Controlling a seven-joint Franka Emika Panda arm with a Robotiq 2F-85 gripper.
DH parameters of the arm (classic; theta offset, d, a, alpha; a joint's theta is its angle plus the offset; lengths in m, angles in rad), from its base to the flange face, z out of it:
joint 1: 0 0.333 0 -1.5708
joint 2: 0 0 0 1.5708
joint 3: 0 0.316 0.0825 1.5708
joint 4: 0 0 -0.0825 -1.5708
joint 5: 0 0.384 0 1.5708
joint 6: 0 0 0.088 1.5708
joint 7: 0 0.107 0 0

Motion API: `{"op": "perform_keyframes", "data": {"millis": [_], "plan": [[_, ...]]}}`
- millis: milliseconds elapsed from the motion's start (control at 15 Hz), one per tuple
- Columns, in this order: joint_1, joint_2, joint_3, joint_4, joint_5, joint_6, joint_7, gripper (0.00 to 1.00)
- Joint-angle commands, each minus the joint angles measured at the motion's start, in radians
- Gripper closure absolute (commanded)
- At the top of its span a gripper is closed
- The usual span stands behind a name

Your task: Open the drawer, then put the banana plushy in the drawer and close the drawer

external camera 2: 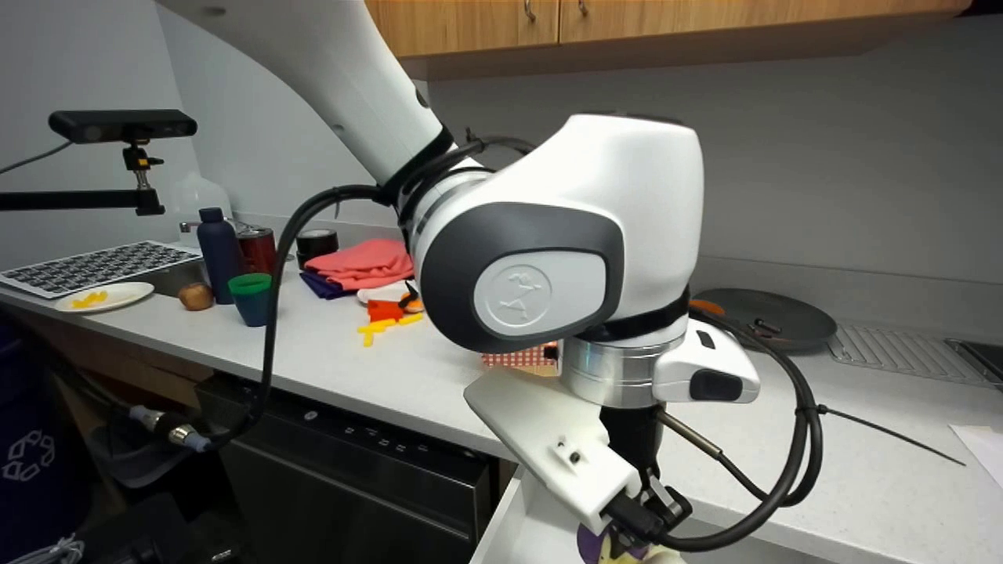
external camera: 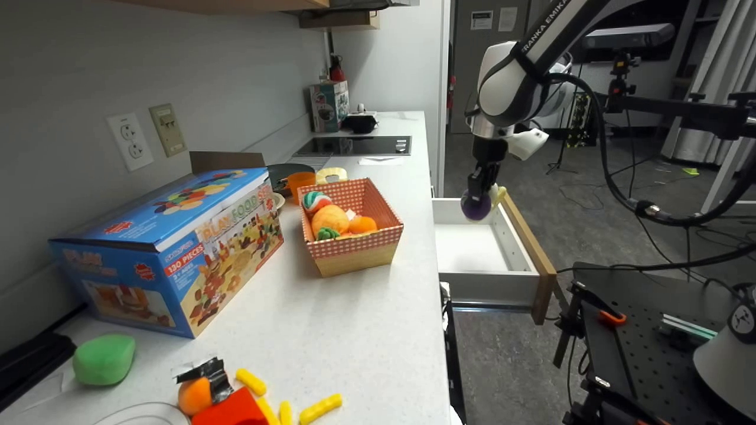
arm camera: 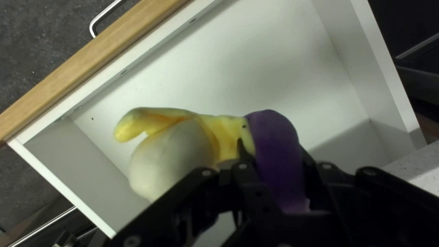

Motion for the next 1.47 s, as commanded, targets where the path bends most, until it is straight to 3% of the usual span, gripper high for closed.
{"op": "perform_keyframes", "data": {"millis": [0, 333, 667, 1267, 1400], "plan": [[-0.012, 0.055, 0.008, 0.048, -0.017, 0.02, 0.0, 0.36], [-0.001, 0.057, 0.011, 0.088, -0.082, 0.012, 0.026, 0.01], [0.016, 0.023, 0.016, 0.105, -0.156, -0.001, 0.054, 0.0], [0.005, 0.036, 0.025, 0.105, -0.137, 0.009, 0.035, 0.0], [0.014, 0.014, -0.006, 0.085, -0.244, 0.002, 0.084, 0.0]]}}
